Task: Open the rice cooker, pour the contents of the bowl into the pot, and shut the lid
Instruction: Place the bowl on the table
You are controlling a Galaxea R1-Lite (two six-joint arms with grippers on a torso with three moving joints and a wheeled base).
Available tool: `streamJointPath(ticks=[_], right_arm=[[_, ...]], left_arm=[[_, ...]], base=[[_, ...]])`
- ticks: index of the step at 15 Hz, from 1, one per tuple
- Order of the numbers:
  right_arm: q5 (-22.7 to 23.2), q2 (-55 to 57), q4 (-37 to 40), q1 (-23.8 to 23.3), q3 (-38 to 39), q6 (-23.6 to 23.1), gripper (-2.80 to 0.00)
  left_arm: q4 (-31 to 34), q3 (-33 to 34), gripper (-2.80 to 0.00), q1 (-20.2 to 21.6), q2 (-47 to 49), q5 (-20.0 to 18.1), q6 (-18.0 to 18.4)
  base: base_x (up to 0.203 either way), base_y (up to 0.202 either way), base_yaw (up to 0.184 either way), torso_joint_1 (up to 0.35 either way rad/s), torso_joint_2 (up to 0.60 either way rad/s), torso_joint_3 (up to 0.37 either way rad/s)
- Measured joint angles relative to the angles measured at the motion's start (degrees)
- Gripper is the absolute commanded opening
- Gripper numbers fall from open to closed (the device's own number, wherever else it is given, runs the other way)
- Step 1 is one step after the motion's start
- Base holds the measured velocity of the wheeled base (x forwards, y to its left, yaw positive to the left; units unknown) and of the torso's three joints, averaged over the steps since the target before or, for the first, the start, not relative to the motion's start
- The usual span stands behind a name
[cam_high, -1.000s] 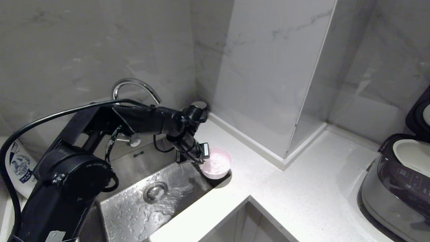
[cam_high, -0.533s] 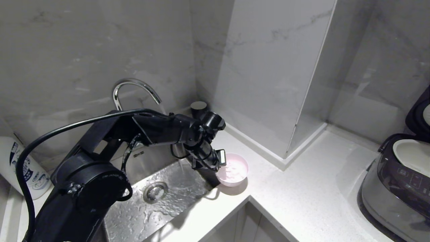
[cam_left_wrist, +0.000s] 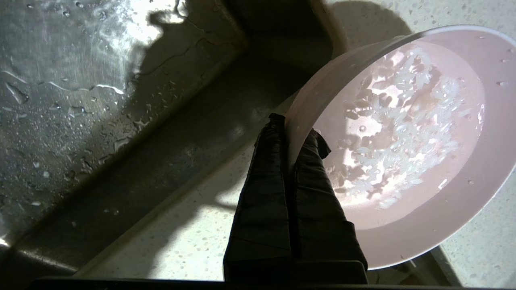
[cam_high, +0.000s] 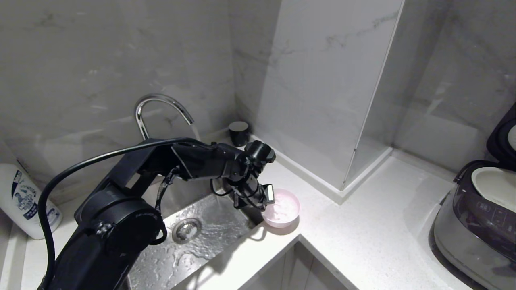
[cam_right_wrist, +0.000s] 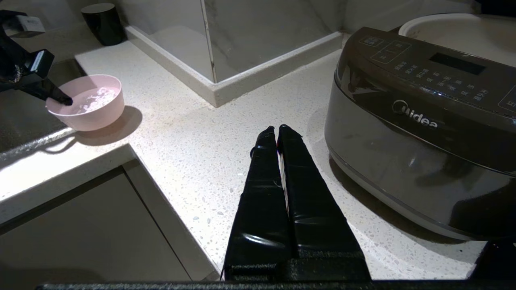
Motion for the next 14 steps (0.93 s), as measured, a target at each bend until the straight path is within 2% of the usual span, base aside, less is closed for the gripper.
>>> streamJointPath(ticks=[5,13,14], right_arm=[[0.0,0.0,0.0,0.0,0.0,0.0,-2.80],[0.0,0.0,0.0,0.0,0.0,0.0,-2.80],[0.0,0.0,0.0,0.0,0.0,0.0,-2.80]], left_arm=[[-1.0,-0.1,-2.80,-1.7,1.5,1.6,-0.8],[-2.1,-0.1,-2.80,-1.7,3.4,2.1,-0.7],[-2.1,-0.1,0.00,-1.7,3.5,2.2,-0.8]], base=[[0.000,0.000,0.000,0.000,0.00,0.000],[0.000,0.000,0.000,0.000,0.00,0.000],[0.000,0.000,0.000,0.000,0.00,0.000]])
